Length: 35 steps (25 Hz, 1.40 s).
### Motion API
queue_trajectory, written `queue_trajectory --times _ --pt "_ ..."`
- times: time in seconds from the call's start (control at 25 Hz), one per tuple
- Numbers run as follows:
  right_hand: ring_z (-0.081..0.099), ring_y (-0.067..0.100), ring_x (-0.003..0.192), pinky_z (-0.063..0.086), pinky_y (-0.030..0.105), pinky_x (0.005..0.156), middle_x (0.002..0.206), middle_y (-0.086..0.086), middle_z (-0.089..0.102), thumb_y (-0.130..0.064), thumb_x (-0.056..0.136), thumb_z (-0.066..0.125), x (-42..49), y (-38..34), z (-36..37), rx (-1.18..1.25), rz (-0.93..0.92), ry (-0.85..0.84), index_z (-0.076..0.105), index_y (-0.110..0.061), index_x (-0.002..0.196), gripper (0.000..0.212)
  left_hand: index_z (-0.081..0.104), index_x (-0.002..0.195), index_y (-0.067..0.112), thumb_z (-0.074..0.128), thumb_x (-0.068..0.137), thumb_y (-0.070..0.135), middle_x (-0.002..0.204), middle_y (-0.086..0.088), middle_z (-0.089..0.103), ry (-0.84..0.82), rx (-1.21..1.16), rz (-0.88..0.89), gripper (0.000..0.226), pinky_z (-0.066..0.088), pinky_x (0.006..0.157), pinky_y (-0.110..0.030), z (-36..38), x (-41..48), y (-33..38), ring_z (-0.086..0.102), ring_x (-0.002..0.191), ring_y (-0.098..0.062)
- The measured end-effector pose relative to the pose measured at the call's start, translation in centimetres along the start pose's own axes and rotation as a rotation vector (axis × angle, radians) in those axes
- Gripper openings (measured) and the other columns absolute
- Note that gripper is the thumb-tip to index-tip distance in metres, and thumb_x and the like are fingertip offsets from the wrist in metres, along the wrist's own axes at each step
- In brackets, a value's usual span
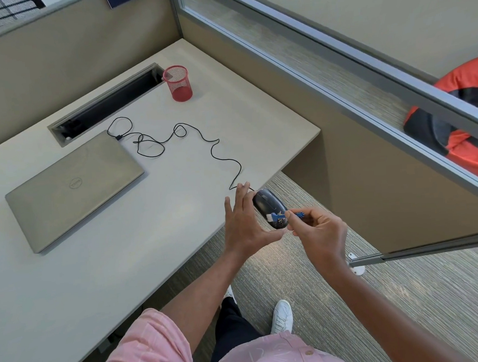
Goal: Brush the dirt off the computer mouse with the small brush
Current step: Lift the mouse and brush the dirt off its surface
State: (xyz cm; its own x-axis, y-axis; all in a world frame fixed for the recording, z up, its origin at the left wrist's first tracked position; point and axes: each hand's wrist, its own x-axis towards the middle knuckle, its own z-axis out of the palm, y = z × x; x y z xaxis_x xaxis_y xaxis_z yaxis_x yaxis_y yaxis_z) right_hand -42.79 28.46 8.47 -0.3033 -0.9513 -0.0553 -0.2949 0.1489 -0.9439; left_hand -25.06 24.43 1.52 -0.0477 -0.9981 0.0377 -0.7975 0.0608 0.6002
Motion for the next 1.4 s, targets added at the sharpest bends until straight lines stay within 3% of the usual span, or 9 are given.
queue_trajectory --times 0.28,0.6,0.8,1.16,1.4 --pt "0.08 0.012 0.067 0.065 0.022 0.062 0.079 -0.011 0.083 -0.018 0.094 0.091 -0.8 0.7 -1.4 0.021 -0.03 0.024 0.088 -0.024 0.097 0.007 0.041 0.157 0.013 0.089 0.067 0.079 0.181 -0.006 0.028 -0.011 0.01 -0.005 0.121 0.008 0.137 -0.058 -0.2 0.0 0.0 0.013 0.173 -0.024" --pt "0.08 0.006 0.071 0.061 0.016 0.064 0.085 -0.018 0.084 -0.013 0.093 0.091 -0.9 1.3 -0.8 -0.017 -0.159 -0.072 0.088 -0.029 0.101 0.018 0.042 0.156 0.013 0.09 0.067 0.075 0.181 -0.005 0.028 -0.015 0.006 -0.007 0.118 0.009 0.138 -0.06 -0.6 0.4 -0.1 0.014 0.173 -0.023" --pt "0.082 0.008 0.072 0.066 0.021 0.067 0.083 -0.017 0.083 -0.015 0.093 0.091 -0.4 2.5 -2.9 -0.032 -0.121 -0.007 0.085 -0.036 0.1 0.023 0.041 0.156 0.015 0.083 0.066 0.083 0.181 -0.005 0.028 -0.005 -0.002 -0.007 0.12 0.011 0.138 -0.061 -0.8 0.3 -0.3 0.015 0.172 -0.023" --pt "0.083 0.014 0.071 0.066 0.023 0.065 0.083 -0.009 0.085 -0.015 0.093 0.092 -0.1 2.1 -2.4 0.056 -0.146 -0.042 0.088 -0.023 0.102 0.012 0.04 0.158 0.014 0.083 0.067 0.083 0.181 -0.006 0.027 -0.027 0.015 -0.004 0.121 0.014 0.138 -0.063 -0.7 0.0 -0.2 0.014 0.173 -0.024" --pt "0.083 0.013 0.071 0.065 0.021 0.065 0.082 -0.008 0.085 -0.016 0.094 0.091 0.4 2.2 -2.1 0.057 -0.104 -0.028 0.088 -0.027 0.1 0.013 0.04 0.157 0.014 0.082 0.068 0.085 0.181 -0.006 0.027 -0.019 0.002 -0.004 0.121 0.012 0.138 -0.062 -0.8 -0.1 -0.2 0.013 0.173 -0.024"
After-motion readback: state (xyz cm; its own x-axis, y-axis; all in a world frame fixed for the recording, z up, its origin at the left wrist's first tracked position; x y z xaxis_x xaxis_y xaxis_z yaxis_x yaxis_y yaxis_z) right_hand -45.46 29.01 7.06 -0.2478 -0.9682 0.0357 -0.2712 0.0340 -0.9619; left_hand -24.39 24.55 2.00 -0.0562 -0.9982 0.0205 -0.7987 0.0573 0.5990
